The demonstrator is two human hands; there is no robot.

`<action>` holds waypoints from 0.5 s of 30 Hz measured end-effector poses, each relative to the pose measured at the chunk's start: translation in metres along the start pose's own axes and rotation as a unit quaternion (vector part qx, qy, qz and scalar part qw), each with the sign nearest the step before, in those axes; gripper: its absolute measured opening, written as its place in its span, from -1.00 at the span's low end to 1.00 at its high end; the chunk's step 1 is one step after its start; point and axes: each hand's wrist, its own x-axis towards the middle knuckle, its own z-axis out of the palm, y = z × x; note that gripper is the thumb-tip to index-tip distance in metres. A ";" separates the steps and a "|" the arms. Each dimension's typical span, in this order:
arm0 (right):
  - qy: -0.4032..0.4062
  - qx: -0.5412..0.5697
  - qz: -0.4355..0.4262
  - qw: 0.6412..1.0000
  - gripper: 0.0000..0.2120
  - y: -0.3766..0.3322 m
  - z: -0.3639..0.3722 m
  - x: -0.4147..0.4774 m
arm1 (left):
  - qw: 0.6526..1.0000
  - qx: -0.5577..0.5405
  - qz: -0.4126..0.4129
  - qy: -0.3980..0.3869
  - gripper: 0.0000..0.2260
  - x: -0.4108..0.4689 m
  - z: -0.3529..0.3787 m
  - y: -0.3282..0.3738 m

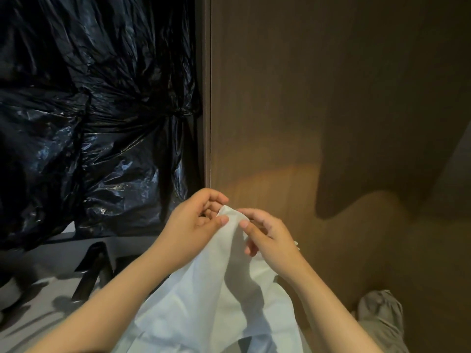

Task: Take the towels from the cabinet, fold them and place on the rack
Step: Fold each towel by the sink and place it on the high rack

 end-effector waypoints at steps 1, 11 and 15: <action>-0.004 0.003 -0.004 1.000 -0.86 0.001 0.001 -0.001 | 1.000 -0.005 0.000 0.005 -0.77 -0.003 0.000 -0.001; 0.034 0.005 0.020 0.999 -0.84 0.003 0.007 -0.008 | 0.991 0.046 -0.105 0.064 -0.77 -0.037 0.004 -0.028; -0.012 0.053 0.005 0.998 -0.87 -0.008 0.008 -0.009 | 0.996 0.047 -0.054 0.059 -0.75 -0.044 0.010 -0.028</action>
